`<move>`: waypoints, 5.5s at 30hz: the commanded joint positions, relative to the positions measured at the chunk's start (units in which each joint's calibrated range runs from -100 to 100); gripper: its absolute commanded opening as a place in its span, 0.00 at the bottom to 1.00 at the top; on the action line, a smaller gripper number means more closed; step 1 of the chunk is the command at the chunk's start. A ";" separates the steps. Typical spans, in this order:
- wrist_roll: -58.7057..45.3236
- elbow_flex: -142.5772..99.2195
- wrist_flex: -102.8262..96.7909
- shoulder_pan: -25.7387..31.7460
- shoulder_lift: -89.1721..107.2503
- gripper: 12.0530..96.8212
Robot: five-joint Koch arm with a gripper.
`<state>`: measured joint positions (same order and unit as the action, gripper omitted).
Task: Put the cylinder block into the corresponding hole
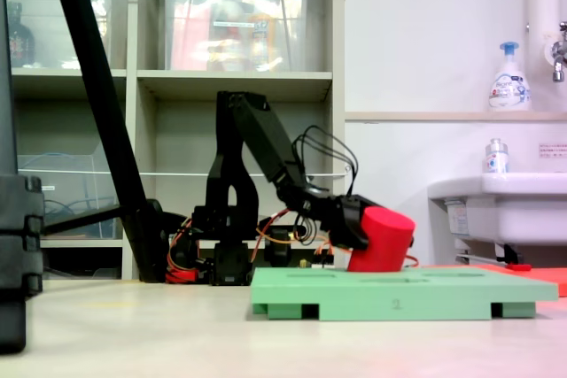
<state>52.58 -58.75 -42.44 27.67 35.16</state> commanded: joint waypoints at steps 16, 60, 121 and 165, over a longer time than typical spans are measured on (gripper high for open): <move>-0.20 1.32 -7.88 0.68 0.74 0.32; -0.39 -10.15 -24.73 0.59 -0.38 0.38; -1.07 -19.12 -22.80 -0.15 -0.80 0.87; -55.43 -41.25 42.10 -28.82 64.84 0.39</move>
<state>-2.08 -98.82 -6.90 -1.15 99.59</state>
